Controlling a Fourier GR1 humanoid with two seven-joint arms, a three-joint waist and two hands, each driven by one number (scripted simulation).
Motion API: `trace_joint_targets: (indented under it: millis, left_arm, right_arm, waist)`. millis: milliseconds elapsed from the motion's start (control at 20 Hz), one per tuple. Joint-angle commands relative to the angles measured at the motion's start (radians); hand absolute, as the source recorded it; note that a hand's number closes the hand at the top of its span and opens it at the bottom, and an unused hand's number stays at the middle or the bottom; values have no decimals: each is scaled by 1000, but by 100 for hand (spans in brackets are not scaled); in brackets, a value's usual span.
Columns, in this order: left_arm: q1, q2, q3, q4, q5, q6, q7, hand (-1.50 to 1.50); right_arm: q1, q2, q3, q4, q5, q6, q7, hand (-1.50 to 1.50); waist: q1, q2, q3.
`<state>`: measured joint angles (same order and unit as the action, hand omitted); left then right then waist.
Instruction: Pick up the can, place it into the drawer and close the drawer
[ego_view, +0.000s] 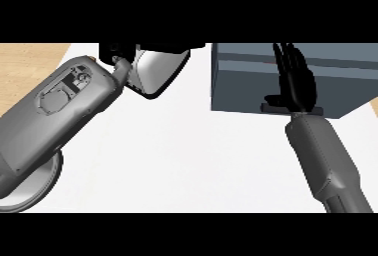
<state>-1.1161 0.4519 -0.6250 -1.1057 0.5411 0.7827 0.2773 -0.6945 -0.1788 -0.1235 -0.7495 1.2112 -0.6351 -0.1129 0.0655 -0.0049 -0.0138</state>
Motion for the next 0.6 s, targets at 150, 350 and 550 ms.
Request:
trace_joint_targets:
  millis: [150,350,550]
  left_arm:
    - [35,44,9,-82,-24,3,52,-150]
    - [128,73,26,-137,-28,-27,13,-150]
    - [175,50,7,-186,-49,-2,4,-150]
  right_arm:
    - [-193,25,-52,267,15,-73,25,-150]
    - [-276,-20,-87,354,-8,-88,-21,-150]
    - [-350,9,-84,418,38,-130,68,-150]
  waist:
    - [18,23,17]
    - [15,28,16]
    - [28,33,16]
